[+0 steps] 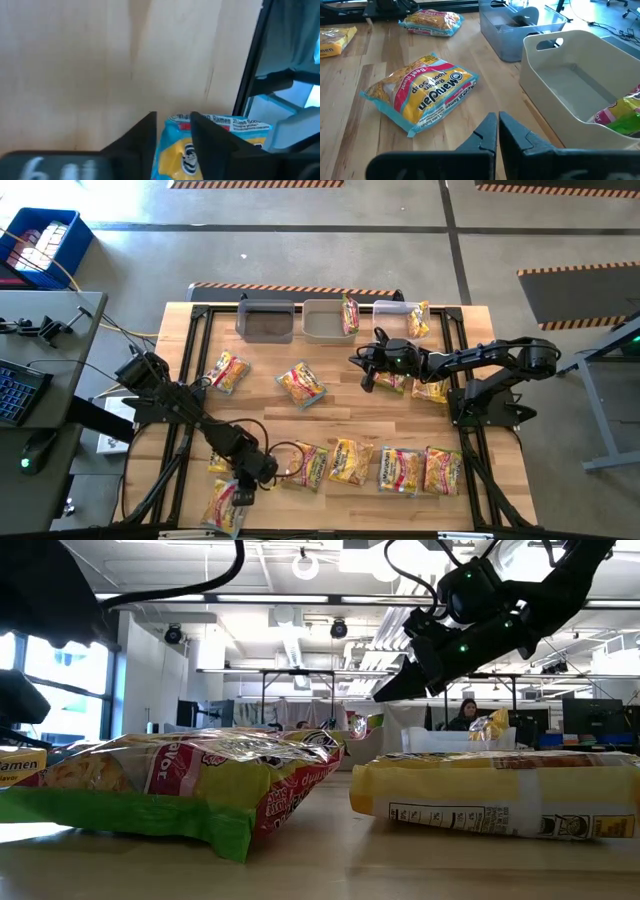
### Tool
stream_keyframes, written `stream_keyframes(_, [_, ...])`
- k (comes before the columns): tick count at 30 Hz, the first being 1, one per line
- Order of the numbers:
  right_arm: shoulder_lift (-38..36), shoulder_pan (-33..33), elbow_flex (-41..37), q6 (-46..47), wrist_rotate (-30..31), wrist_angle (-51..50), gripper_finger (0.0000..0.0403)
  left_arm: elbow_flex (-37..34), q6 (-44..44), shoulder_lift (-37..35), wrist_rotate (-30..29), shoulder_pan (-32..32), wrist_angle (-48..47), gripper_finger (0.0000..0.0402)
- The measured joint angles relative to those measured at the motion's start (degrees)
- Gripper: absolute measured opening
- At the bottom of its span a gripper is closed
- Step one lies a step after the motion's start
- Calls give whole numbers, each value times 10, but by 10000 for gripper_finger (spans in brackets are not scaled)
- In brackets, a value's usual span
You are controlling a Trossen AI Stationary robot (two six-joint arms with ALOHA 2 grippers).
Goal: Sort Maruchan noodles
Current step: Put the blue noodle pack into the black bin
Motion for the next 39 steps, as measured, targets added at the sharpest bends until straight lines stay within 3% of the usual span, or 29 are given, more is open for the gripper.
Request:
stream_keyframes(6, [0, 0, 0, 0, 0, -1, 0, 0, 28, -6, 33, 8, -1, 11])
stream_keyframes(13, [0, 0, 0, 0, 0, -2, 0, 0, 28, -39, 20, 27, -2, 2])
stream_keyframes(22, [0, 0, 0, 4, 0, -2, 0, 0, 62, -103, -50, 90, -21, 0])
stream_keyframes(26, [0, 0, 0, 13, -11, -4, 0, 0, 74, -142, -112, 119, -30, 0])
stream_keyframes(32, [0, 2, 1, 22, -78, 1, 0, 0, 118, -203, -236, 142, -32, 0])
stream_keyframes(39, [0, 33, 1, 28, -80, 37, 24, 0, 205, -233, -369, 150, -29, 0])
